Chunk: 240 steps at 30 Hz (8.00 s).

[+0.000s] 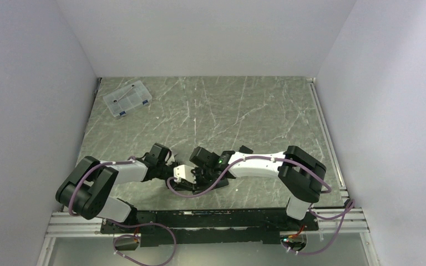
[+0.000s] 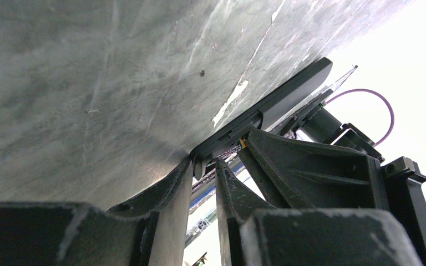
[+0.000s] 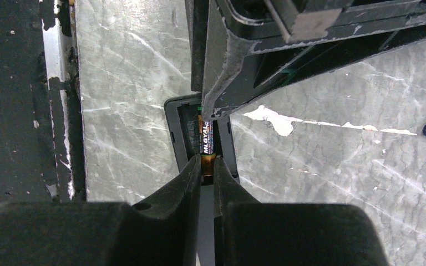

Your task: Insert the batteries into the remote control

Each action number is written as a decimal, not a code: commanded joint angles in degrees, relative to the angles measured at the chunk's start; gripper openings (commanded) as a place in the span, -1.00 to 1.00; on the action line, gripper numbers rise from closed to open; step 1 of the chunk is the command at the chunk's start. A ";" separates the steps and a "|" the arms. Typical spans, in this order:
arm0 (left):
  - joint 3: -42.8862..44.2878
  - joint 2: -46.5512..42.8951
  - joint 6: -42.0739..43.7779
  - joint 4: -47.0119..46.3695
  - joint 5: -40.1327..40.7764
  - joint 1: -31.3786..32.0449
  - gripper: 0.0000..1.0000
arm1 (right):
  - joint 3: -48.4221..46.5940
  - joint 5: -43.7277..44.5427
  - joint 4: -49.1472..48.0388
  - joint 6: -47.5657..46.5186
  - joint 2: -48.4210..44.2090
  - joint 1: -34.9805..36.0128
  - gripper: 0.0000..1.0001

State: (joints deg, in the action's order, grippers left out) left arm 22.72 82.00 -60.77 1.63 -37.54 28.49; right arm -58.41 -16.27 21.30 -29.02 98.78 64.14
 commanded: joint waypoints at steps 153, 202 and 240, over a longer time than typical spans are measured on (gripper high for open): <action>7.44 2.67 7.10 4.35 2.99 2.80 -0.51 | -2.25 23.24 3.89 63.14 5.08 2.09 -0.79; 11.38 -3.25 10.14 16.10 7.56 2.90 -0.50 | 3.70 35.88 4.67 59.98 -16.03 1.87 -0.32; 14.33 6.33 11.12 13.30 6.70 8.30 -0.47 | 16.63 26.40 -7.70 71.80 -14.22 -2.05 -0.81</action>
State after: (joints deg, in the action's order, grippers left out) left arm 39.48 91.64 -48.49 14.96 -32.01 35.77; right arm -39.00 10.04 15.31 43.90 83.00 62.70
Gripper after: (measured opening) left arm 0.267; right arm 0.094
